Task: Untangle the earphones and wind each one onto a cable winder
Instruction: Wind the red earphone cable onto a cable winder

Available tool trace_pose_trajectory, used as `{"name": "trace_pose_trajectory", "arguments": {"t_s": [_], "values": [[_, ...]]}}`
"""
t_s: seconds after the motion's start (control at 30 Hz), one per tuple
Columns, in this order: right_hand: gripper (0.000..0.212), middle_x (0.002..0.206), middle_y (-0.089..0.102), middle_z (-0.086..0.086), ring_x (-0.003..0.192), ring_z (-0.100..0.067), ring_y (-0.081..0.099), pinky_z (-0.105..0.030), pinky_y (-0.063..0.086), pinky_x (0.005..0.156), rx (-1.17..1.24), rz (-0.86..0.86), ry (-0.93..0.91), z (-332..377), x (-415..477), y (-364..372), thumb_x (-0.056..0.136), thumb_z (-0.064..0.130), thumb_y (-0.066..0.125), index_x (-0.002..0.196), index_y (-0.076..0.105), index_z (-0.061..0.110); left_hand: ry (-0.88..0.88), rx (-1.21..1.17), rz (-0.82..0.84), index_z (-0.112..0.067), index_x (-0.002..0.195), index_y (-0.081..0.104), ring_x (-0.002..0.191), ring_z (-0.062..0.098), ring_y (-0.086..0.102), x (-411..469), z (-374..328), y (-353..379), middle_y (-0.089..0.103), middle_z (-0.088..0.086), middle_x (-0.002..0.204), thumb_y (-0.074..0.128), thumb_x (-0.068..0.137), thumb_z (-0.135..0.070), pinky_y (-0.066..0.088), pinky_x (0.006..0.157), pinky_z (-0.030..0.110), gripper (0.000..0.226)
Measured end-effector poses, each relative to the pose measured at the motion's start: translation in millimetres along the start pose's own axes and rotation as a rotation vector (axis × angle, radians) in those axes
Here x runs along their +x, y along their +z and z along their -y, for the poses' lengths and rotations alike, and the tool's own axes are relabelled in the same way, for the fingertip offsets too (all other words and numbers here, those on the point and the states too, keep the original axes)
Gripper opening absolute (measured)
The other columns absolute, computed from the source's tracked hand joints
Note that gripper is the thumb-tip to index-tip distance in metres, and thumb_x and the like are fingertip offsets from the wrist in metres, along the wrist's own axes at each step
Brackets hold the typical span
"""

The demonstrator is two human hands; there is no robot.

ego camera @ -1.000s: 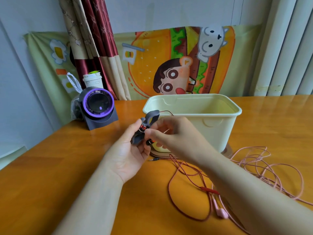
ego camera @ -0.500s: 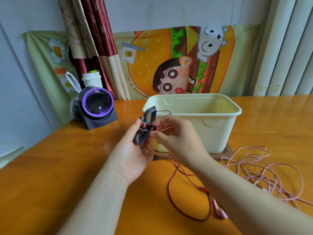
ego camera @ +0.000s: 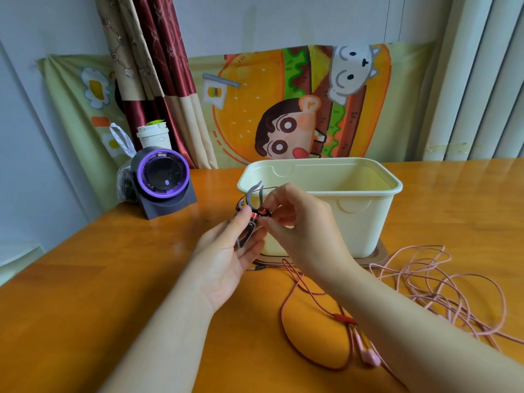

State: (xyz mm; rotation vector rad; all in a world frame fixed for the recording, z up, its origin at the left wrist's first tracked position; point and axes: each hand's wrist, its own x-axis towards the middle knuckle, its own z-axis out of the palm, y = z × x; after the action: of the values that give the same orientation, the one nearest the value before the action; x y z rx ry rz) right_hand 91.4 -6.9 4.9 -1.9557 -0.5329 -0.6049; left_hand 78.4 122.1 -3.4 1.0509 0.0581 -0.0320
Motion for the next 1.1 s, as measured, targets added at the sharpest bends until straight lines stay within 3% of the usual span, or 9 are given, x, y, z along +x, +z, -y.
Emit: {"name": "trace_pose_trajectory", "arguments": {"t_s": [0.23,0.37,0.5,0.6,0.77,1.1], "values": [[0.011,0.087,0.065,0.009,0.078,-0.004,0.059,-0.017,0.051,0.068,0.026,0.012,-0.007,0,1,0,0.084,0.013,0.069,0.089,0.064,0.021,-0.115,-0.140,0.008,-0.015,0.115,0.068,0.079,0.009,0.065,4,3,-3,0.070,0.000,0.093,0.067,0.078,-0.036,0.053,0.074,0.023,0.042],[0.014,0.074,0.057,0.010,0.069,-0.007,0.053,-0.018,0.045,0.059,-0.002,-0.061,-0.045,1,-4,4,0.079,0.022,0.074,0.081,0.061,0.018,-0.135,-0.224,0.026,-0.012,0.115,0.068,0.090,0.012,0.066,4,6,0,0.073,0.003,0.101,0.066,0.075,-0.034,0.051,0.090,0.027,0.046],[0.021,0.073,0.061,0.009,0.069,-0.006,0.056,-0.018,0.047,0.059,0.009,-0.010,0.017,1,-6,8,0.075,0.031,0.078,0.080,0.062,0.018,-0.107,-0.211,-0.008,-0.011,0.106,0.068,0.081,0.013,0.067,2,9,4,0.072,0.003,0.089,0.066,0.074,-0.035,0.050,0.080,0.028,0.041],[0.018,0.073,0.064,0.011,0.069,-0.003,0.057,-0.014,0.045,0.058,0.019,0.023,0.074,0,-4,6,0.075,0.032,0.078,0.081,0.067,0.019,-0.080,-0.193,-0.006,-0.010,0.109,0.068,0.081,0.013,0.065,2,9,4,0.071,0.003,0.088,0.065,0.078,-0.033,0.051,0.085,0.027,0.038],[0.007,0.063,0.061,0.015,0.059,0.004,0.055,-0.009,0.041,0.053,0.007,0.043,0.117,-1,-1,2,0.078,0.024,0.075,0.078,0.069,0.021,0.005,-0.096,0.010,-0.010,0.114,0.068,0.096,0.019,0.063,1,8,5,0.071,0.008,0.104,0.059,0.090,-0.025,0.051,0.085,0.029,0.030],[0.006,0.069,0.065,0.012,0.067,-0.001,0.061,-0.014,0.049,0.057,-0.009,0.123,0.128,2,6,-8,0.078,0.018,0.071,0.076,0.067,0.022,0.037,-0.063,0.009,-0.012,0.106,0.070,0.087,0.016,0.066,-2,8,7,0.074,0.005,0.092,0.054,0.094,-0.026,0.058,0.067,0.025,0.025]]}}
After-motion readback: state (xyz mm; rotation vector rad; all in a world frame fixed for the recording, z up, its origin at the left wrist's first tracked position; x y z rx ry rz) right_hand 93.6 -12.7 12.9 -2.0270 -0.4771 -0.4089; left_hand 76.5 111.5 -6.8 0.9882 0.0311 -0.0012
